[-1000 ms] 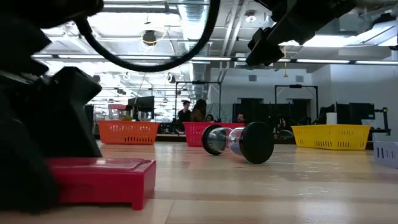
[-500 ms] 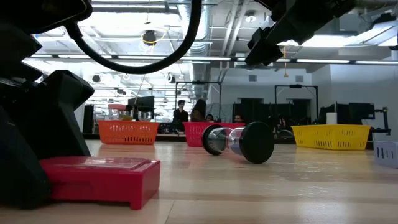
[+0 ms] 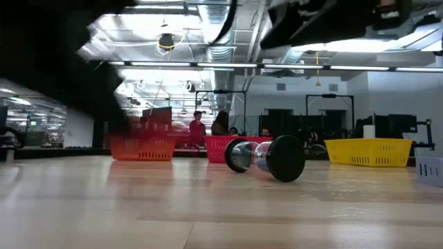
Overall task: Pick & Place Office items
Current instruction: Put the red digital clock into the yellow bin
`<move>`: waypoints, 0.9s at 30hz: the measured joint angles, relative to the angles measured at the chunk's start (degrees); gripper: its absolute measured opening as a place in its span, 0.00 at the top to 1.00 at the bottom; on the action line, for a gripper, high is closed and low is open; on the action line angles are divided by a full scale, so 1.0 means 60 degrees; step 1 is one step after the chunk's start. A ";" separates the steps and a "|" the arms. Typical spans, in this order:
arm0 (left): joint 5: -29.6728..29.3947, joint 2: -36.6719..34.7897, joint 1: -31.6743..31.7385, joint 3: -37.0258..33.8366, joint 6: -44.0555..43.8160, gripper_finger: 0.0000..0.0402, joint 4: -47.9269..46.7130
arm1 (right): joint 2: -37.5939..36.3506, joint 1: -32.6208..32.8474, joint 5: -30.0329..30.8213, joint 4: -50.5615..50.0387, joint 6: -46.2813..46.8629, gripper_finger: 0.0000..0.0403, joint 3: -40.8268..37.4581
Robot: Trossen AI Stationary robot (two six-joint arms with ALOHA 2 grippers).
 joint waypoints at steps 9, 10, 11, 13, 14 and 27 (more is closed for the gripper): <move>0.0717 -0.2415 0.2263 -0.0285 0.0501 0.59 -0.0009 | 0.0000 0.0681 0.2404 0.0529 -0.2883 0.38 -0.0002; 0.0954 -0.2569 0.2538 -0.0317 0.0685 0.59 0.0018 | 0.0001 0.0711 0.2676 0.0505 -0.3106 0.38 -0.0001; 0.1132 -0.2744 0.2749 -0.0408 0.0863 0.59 -0.0002 | 0.0004 0.0732 0.2934 0.0527 -0.3266 0.38 -0.0002; 0.1513 -0.3004 0.3190 -0.0549 0.1217 0.61 0.0054 | 0.0004 0.0762 0.3318 0.0605 -0.3563 0.38 0.0000; 0.1828 -0.3130 0.3355 -0.0625 0.1347 0.61 0.0153 | 0.0004 0.0762 0.3485 0.0624 -0.3712 0.38 0.0000; 0.3244 -0.3507 0.4708 -0.0829 0.2798 0.62 0.0694 | 0.0057 0.0065 0.3559 0.0962 -0.4176 0.38 -0.0004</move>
